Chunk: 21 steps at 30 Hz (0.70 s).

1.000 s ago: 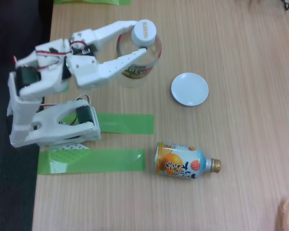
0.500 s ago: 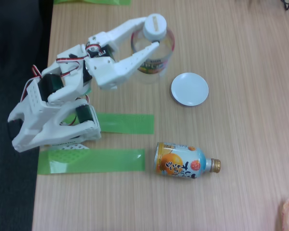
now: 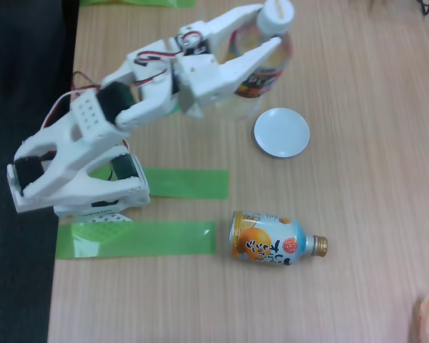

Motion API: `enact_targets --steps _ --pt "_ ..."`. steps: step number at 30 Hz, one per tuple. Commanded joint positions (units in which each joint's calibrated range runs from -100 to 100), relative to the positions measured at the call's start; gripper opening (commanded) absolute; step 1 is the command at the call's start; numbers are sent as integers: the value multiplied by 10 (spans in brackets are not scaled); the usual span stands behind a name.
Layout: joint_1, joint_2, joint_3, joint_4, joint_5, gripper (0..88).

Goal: Pick up the plastic bottle and stand it up on the white place

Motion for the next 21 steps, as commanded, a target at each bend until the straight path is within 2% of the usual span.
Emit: enact_targets --steps 1,8,12,21 --pt "-3 58 -30 -83 3 168" --pt "1 140 -11 -172 4 168" --pt "-1 164 42 -241 27 168" --pt "-1 169 147 -311 27 168"
